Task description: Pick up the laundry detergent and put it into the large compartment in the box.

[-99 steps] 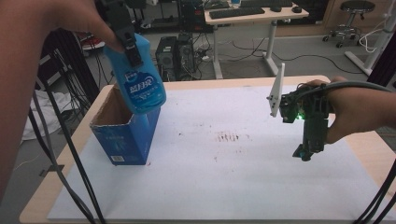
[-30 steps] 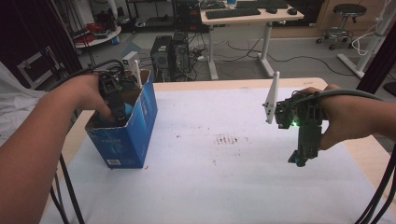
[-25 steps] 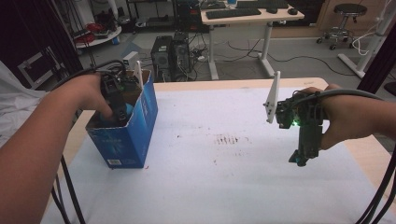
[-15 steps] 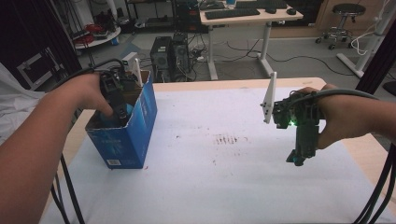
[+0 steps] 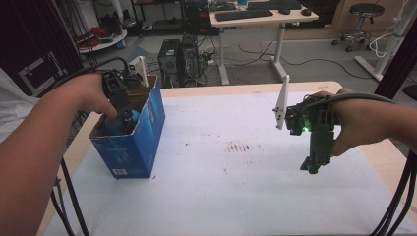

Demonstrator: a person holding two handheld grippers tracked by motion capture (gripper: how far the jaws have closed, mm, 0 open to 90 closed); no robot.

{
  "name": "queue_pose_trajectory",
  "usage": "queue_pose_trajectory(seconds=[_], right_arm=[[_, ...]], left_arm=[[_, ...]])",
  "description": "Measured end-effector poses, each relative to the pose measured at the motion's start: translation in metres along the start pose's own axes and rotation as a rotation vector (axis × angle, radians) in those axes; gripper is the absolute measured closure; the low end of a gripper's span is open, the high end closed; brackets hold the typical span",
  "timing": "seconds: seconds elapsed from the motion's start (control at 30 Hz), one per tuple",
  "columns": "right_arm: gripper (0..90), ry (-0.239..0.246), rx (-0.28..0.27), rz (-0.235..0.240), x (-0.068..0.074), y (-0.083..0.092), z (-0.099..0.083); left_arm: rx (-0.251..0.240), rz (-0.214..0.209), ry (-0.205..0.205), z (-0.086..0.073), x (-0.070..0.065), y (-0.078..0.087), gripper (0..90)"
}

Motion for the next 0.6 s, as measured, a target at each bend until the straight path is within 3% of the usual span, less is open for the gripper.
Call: queue_pose_trajectory(seconds=[0.6], right_arm=[[0.7, 0.007, -0.011, -0.008, 0.000, 0.003, 0.001]], left_arm=[[-0.016, 0.054, -0.001, -0.005, -0.007, 0.033, 20.4]])
Point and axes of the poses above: each handheld gripper's, and its own axes: y roughly backward along the jaws, z roughly out of its top, x roughly to its left, the point moved 10 cm from there along -y, roughly forward along the jaws, and after that the axes turned 13 degrees about -z, right-handed, at the moved point
